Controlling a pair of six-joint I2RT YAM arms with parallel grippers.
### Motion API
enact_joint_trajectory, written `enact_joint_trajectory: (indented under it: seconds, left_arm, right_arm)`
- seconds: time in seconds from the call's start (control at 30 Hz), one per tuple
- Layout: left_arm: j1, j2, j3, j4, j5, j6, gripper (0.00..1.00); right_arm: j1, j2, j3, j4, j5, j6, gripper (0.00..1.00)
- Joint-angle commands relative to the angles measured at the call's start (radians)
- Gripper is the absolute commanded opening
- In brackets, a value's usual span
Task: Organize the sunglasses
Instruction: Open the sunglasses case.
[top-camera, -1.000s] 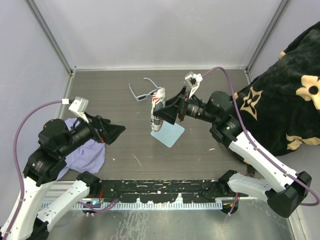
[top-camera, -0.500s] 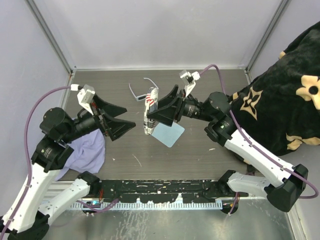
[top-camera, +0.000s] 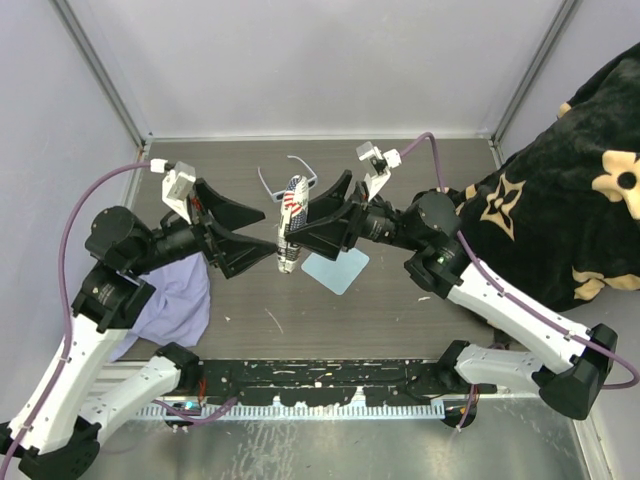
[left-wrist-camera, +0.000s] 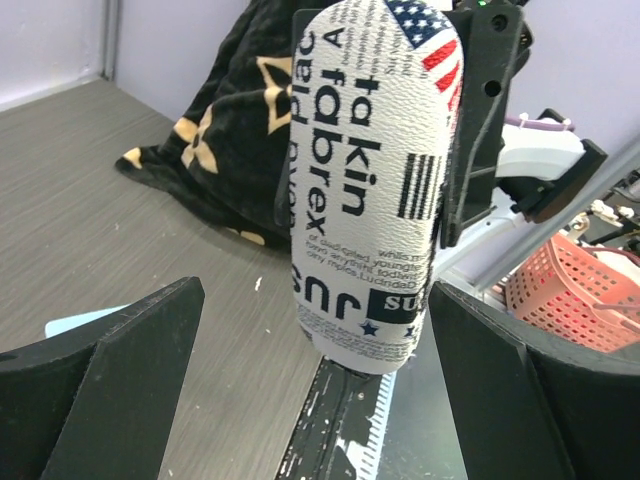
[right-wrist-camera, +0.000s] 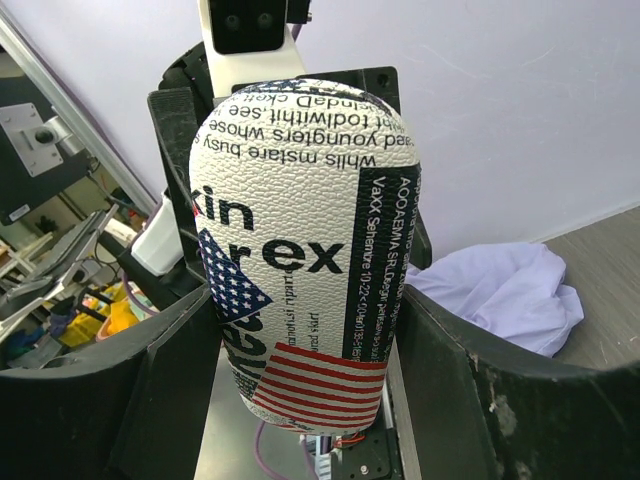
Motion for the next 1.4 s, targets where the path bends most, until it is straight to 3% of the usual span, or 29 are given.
enact_joint_trajectory:
  seconds: [0.0, 0.3, 0.57, 0.9, 1.0, 1.03, 1.2, 1.23, 1.37]
  left_arm:
    - [-0.002, 0.003, 0.021, 0.128, 0.08, -0.052, 0.99]
    - [-0.002, 0.015, 0.013, 0.176, 0.116, -0.1, 1.0]
    - [-0.002, 0.01, -0.005, 0.232, 0.151, -0.14, 0.88]
    - [-0.002, -0.008, -0.016, 0.283, 0.168, -0.175, 0.64]
    - [-0.002, -0.008, -0.01, 0.283, 0.168, -0.178, 0.52]
    - [-0.003, -0.009, -0.01, 0.282, 0.167, -0.178, 0.45]
    - [-0.002, -0.01, -0.008, 0.272, 0.15, -0.18, 0.06]
    - [-0.003, -0.011, -0.007, 0.268, 0.144, -0.18, 0.02]
    - [-0.002, -0.016, -0.01, 0.264, 0.124, -0.178, 0.0]
  right_arm:
    - [0.006, -0.017, 0.041, 0.106, 0.014, -0.018, 0.0]
    - [0.042, 0.059, 0.107, 0.155, -0.049, -0.049, 0.02]
    - [0.084, 0.115, 0.155, 0.192, -0.062, -0.039, 0.05]
    - [0.089, 0.13, 0.16, 0.248, -0.084, 0.008, 0.11]
    - [0.089, 0.126, 0.157, 0.246, -0.084, 0.008, 0.14]
    - [0.089, 0.124, 0.157, 0.246, -0.082, 0.008, 0.17]
    - [0.09, 0.104, 0.138, 0.245, -0.05, 0.003, 0.5]
    - [0.089, 0.097, 0.134, 0.243, -0.037, 0.001, 0.57]
    - [0.089, 0.07, 0.111, 0.237, 0.0, -0.012, 0.73]
